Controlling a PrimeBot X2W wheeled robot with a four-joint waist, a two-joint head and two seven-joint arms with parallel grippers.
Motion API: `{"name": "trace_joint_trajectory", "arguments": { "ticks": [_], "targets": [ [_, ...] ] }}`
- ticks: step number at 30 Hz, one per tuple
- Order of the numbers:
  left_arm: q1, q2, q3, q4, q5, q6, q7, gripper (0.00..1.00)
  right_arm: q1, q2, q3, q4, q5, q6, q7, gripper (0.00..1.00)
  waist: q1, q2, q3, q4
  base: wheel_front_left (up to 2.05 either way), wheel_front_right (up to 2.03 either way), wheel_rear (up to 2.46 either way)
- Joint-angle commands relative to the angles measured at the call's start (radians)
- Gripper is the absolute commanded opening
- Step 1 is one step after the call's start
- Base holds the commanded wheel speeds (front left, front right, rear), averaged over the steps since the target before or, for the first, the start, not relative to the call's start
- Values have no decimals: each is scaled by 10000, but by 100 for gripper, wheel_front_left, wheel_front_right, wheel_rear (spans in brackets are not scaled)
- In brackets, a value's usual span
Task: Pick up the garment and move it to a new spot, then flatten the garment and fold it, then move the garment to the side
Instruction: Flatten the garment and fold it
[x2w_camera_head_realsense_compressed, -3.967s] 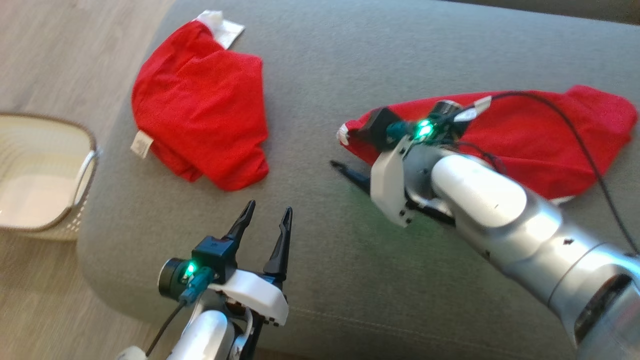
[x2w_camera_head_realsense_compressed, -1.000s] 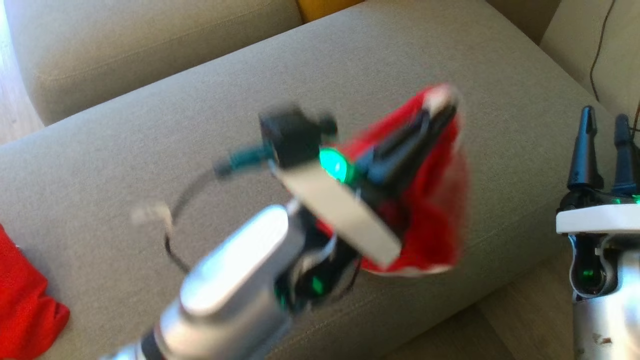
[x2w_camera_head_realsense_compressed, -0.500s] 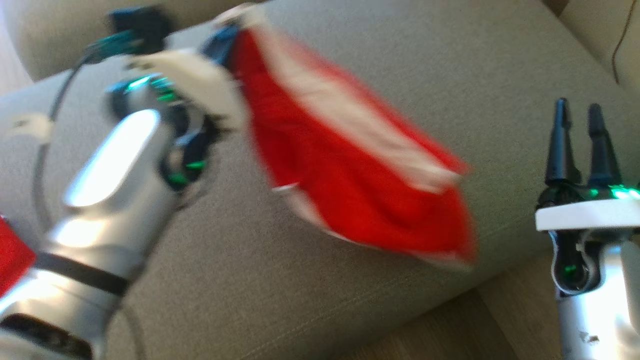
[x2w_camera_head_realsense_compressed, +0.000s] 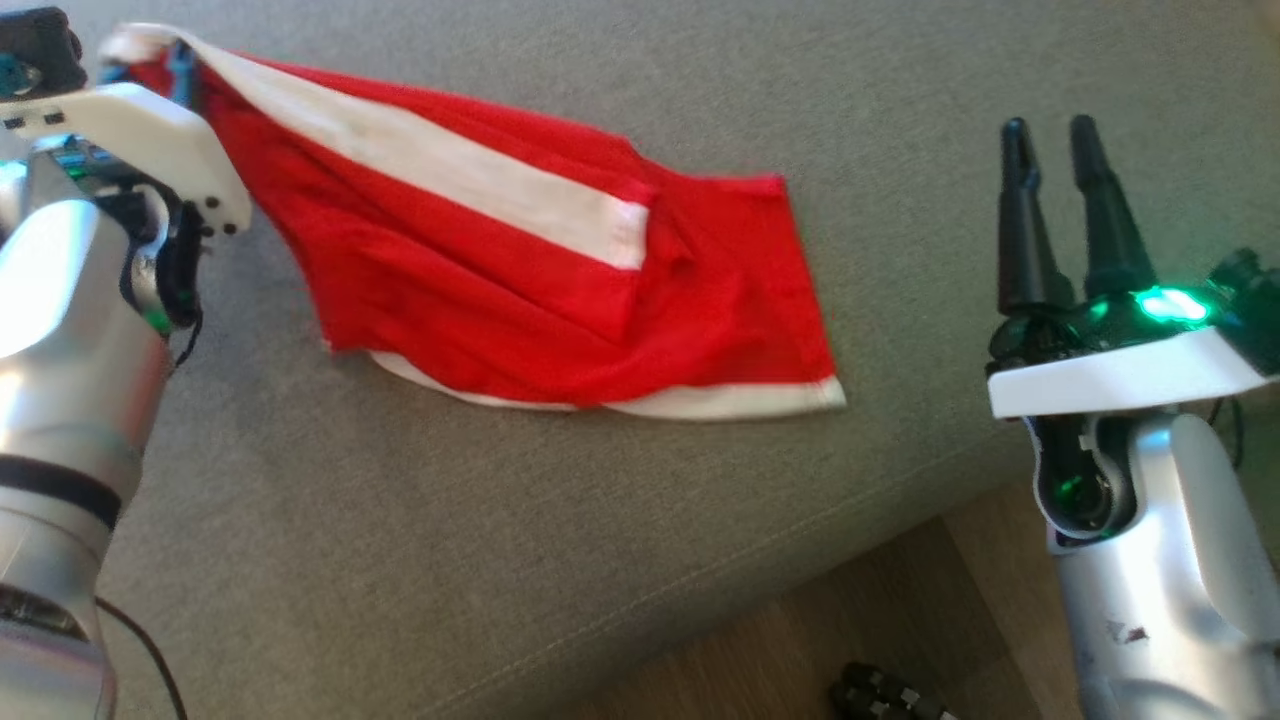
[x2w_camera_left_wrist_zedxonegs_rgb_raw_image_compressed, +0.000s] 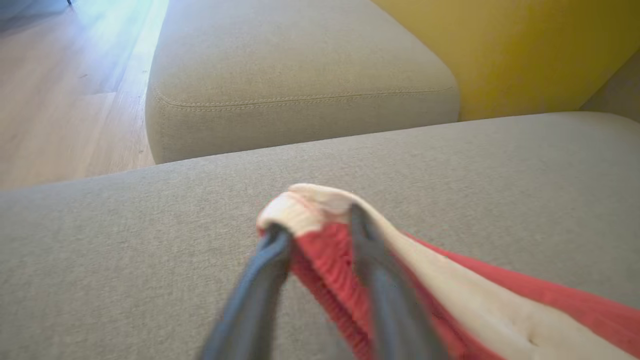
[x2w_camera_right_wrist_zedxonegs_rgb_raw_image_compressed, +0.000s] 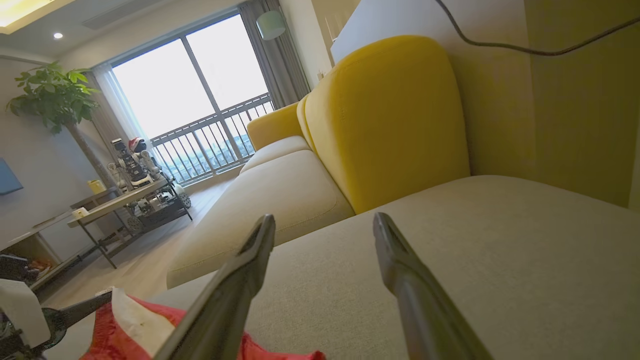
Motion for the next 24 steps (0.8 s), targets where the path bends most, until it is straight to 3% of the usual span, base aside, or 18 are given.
{"name": "trace_joint_trajectory", "arguments": {
  "ticks": [1, 11, 13, 17, 24],
  "targets": [
    [-709, 346, 227, 80, 145, -67, -269, 100, -328, 3, 324, -396, -70, -4, -62, 100, -3, 0, 141, 125, 0, 0, 0],
    [-1128, -247, -193, 901, 603, -738, -1075, 100, -256, 3, 623, 3, -534, -4, -62, 100, -3, 0, -584, 849, 0, 0, 0],
    [-1070, -337, -242, 959, 591, -894, -1067, 100, -230, 3, 628, 57, -598, -4, -62, 100, -3, 0, -719, 947, 0, 0, 0],
    [-805, -638, -539, 1317, 480, -1752, -443, 100, -77, 3, 621, 281, -869, -4, -62, 100, -3, 0, -1294, 1390, 0, 0, 0],
    [-583, -691, -553, 1580, 242, -2132, -340, 100, 79, 3, 565, 464, -1012, -4, -62, 100, -3, 0, -1853, 1820, 0, 0, 0]
  ]
}}
